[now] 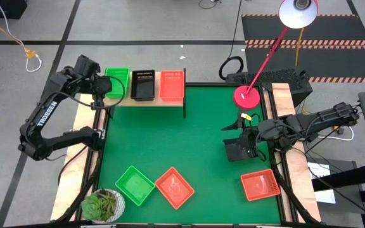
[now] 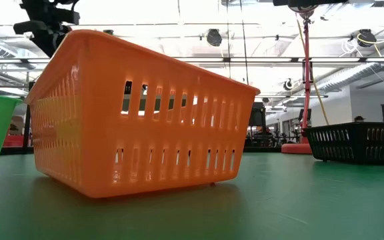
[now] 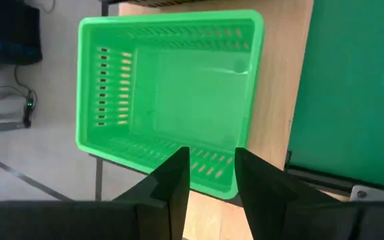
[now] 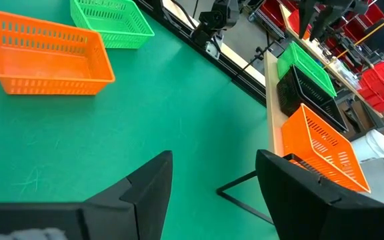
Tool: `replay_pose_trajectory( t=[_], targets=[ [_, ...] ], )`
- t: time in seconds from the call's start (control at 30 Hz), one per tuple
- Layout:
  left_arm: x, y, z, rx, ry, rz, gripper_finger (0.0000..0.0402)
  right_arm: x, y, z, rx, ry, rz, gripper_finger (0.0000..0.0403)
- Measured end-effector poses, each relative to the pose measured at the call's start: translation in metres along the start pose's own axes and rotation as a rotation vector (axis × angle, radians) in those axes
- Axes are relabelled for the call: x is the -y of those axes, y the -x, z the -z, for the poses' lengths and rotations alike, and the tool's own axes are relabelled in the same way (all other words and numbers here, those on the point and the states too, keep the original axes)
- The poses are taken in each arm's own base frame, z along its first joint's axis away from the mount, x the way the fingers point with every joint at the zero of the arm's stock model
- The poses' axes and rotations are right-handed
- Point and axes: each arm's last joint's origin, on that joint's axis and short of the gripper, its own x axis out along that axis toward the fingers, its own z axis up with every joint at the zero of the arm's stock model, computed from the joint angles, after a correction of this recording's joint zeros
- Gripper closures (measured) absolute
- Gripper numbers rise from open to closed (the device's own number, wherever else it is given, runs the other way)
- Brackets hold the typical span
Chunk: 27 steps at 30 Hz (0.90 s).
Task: Stack baskets on shelf by color
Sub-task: Stack the top green basket on top of the other green basket on the shelf, then stack the left orange basket on top of the other orange basket on the shelf
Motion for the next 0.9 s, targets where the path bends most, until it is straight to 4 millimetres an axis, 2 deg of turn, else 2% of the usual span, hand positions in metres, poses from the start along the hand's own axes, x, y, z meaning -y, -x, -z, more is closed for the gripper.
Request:
replay_pose_trajectory(
  t=[0.2, 0.37, 0.53, 0.73, 0.9],
  targets=[
    [0.006, 0.018, 0.001, 0.055, 0.085, -0.055, 0.0279, 0.0, 0.0, 0.0, 0.001, -0.014, 0.0, 0.0193],
    [0.008, 0.035, -0.005, 0.158, 0.346, -0.049, 0.0279, 0.0, 0.0, 0.0, 0.003, -0.039, 0.001, 0.0193],
    [0.016, 0.039, -0.017, 0.249, 0.511, 0.067, 0.0279, 0.0, -0.001, -0.001, 0.005, -0.119, 0.002, 0.0193],
    [0.036, 0.036, -0.037, 0.314, 0.492, 0.181, 0.0279, -0.008, -0.01, 0.009, -0.024, -0.241, -0.012, 0.0193],
    [0.055, 0.037, -0.055, 0.372, 0.441, 0.173, 0.028, -0.016, -0.024, 0.01, -0.002, -0.311, -0.045, 0.0193]
  ],
)
